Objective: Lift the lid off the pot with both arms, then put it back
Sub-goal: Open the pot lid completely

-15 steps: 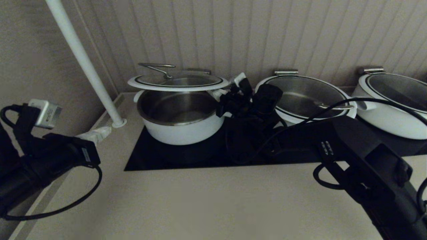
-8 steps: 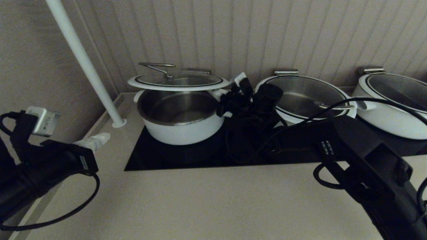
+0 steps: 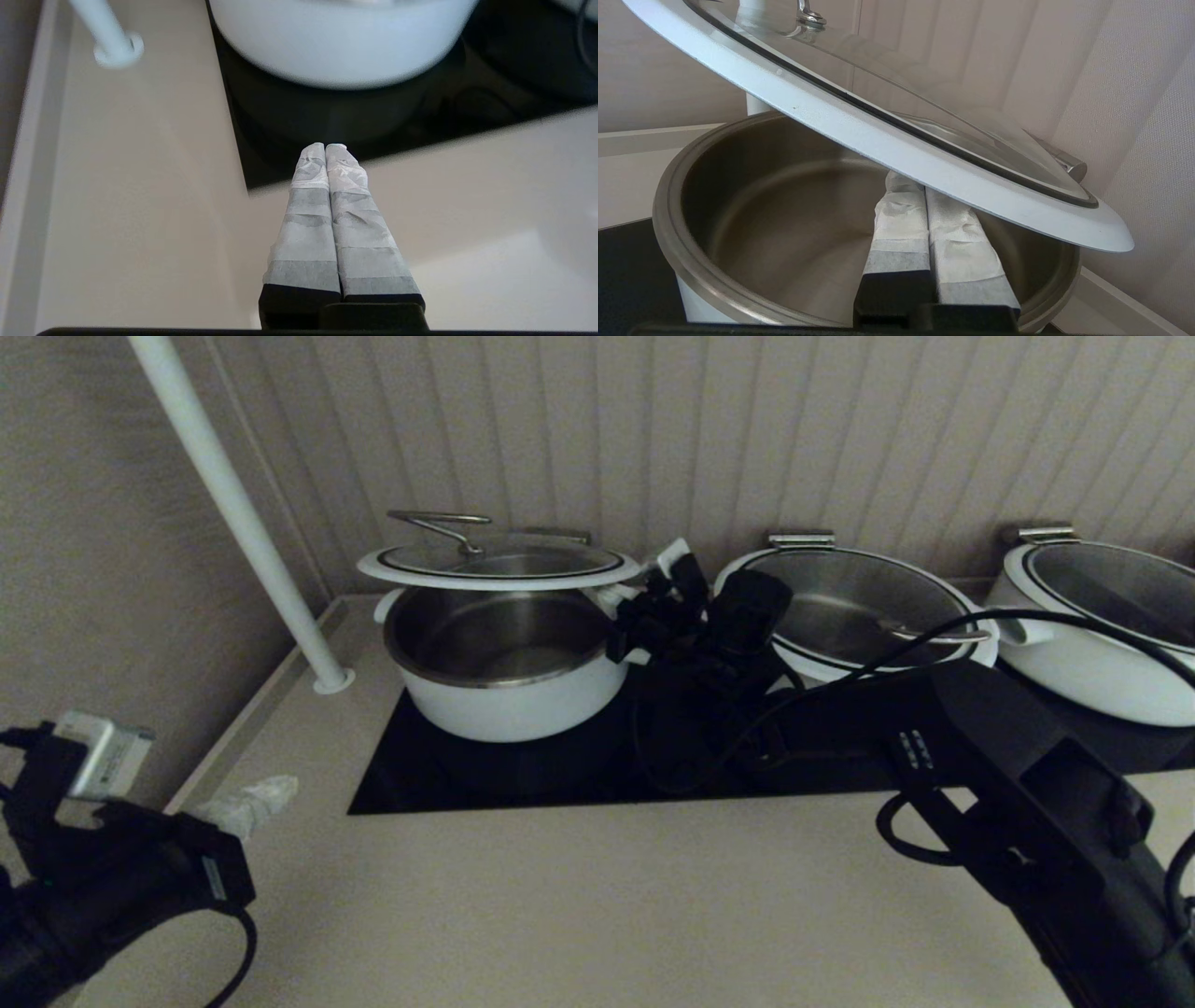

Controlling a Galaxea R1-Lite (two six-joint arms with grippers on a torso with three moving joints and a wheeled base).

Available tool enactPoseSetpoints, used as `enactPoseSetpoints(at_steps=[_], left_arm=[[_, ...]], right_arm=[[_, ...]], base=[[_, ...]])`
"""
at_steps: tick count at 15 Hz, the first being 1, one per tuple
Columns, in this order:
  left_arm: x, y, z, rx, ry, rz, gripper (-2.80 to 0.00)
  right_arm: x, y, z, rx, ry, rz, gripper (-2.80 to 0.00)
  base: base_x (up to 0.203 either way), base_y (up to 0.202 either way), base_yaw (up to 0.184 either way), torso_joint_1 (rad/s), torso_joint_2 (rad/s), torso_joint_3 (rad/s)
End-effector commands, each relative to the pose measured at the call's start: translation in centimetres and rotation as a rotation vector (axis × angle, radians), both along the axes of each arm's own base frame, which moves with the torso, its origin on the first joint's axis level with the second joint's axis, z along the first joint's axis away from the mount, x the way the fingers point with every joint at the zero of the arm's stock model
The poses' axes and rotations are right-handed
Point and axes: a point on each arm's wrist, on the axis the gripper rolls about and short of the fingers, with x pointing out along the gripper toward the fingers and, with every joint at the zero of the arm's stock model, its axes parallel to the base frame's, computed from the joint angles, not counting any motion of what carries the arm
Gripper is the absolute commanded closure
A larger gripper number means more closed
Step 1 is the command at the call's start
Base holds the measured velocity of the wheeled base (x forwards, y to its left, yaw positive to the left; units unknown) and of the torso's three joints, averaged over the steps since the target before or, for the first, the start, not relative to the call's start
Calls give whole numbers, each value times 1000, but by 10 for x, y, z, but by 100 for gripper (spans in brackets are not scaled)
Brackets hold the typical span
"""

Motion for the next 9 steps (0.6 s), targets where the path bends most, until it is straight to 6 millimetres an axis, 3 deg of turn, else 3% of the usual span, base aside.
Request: enactPoseSetpoints(at_steps=[1,9], left_arm=[[-15,0,-4,-2,-7,-1,0],[-47,2,-18,-8,-1,-1,0]], right_arm=[[0,0,0,-1,-3,3,0],[1,0,4,4,-11,1,0]], base=[[0,0,0,0,0,0],[0,0,0,0,0,0]])
